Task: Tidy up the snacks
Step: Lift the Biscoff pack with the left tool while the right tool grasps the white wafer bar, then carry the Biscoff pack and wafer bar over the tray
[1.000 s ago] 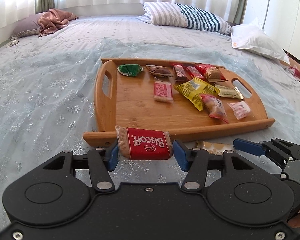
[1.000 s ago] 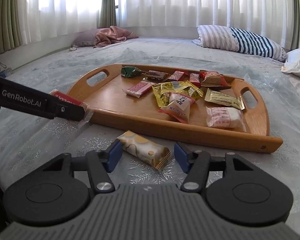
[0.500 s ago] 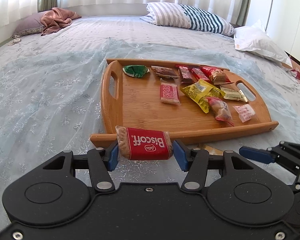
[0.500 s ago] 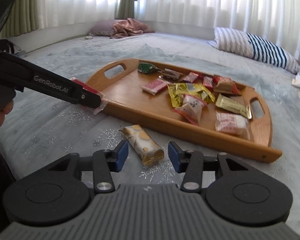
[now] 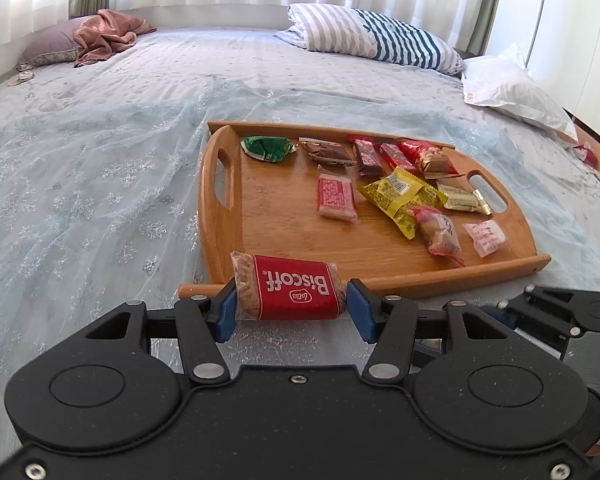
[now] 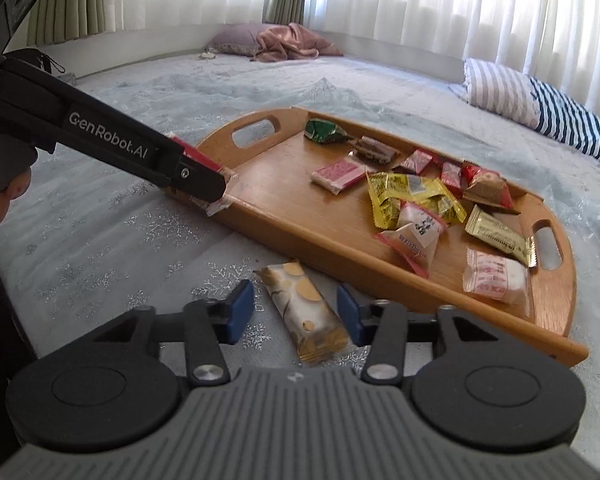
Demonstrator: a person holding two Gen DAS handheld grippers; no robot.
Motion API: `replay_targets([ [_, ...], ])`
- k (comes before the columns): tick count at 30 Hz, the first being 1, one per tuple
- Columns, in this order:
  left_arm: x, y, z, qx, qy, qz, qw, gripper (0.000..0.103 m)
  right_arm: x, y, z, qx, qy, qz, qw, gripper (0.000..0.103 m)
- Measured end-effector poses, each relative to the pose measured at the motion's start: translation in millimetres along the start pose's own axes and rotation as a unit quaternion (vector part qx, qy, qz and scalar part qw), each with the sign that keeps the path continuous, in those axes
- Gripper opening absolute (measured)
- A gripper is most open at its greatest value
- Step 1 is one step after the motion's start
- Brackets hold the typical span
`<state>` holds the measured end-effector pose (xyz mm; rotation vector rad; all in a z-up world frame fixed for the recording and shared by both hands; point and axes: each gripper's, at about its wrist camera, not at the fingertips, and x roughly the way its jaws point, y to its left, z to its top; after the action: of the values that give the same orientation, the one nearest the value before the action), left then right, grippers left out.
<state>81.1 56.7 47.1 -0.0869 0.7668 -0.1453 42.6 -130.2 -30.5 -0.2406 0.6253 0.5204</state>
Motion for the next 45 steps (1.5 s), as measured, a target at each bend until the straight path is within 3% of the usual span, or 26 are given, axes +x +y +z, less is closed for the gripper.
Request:
replay_targets([
  [4, 1, 1, 6, 0.002, -0.001, -0.004, 1.0000, 0.053, -1, -1, 2, 0.009, 0.006, 0.002, 1.000, 0.034],
  [9, 4, 5, 12, -0.001, -0.001, -0.011, 0.9999, 0.053, -7, -4, 6, 0.027, 0.003, 0.002, 1.000, 0.028],
  [12, 6, 7, 17, -0.001, -0.002, -0.012, 0.9999, 0.053, -11, -4, 9, 0.033, 0.001, 0.000, 0.999, 0.018],
  [17, 9, 11, 21, -0.007, -0.004, -0.014, 0.9999, 0.053, -11, -4, 12, 0.028, 0.001, -0.005, 1.000, 0.023],
  [18, 9, 12, 22, -0.008, -0.004, -0.014, 0.9999, 0.053, -9, -5, 11, 0.033, 0.004, 0.002, 0.999, 0.039],
  [19, 10, 12, 22, -0.009, -0.004, -0.015, 0.9998, 0.053, -8, -7, 11, 0.042, 0.006, 0.007, 0.999, 0.043],
  [25, 12, 14, 20, -0.011, 0.001, -0.018, 0.9998, 0.053, 2, -4, 7, 0.030, 0.014, 0.009, 0.999, 0.049],
  [27, 13, 14, 20, -0.011, 0.002, -0.020, 0.9997, 0.053, 6, -4, 6, 0.033, 0.022, 0.015, 0.999, 0.048],
  [28, 13, 14, 20, -0.012, 0.002, -0.020, 0.9997, 0.053, 8, -5, 6, 0.039, 0.023, 0.016, 0.999, 0.030],
  [30, 14, 14, 21, -0.012, 0.002, -0.020, 0.9997, 0.053, 6, -5, 7, 0.043, 0.020, 0.014, 0.999, 0.027],
  [39, 20, 17, 32, -0.015, 0.003, -0.023, 0.9996, 0.053, -14, -5, 21, 0.044, -0.013, 0.003, 0.999, 0.027],
  [45, 32, 18, 48, -0.026, 0.005, -0.031, 0.9991, 0.053, -6, -15, 39, 0.056, -0.027, -0.017, 0.998, 0.027],
])
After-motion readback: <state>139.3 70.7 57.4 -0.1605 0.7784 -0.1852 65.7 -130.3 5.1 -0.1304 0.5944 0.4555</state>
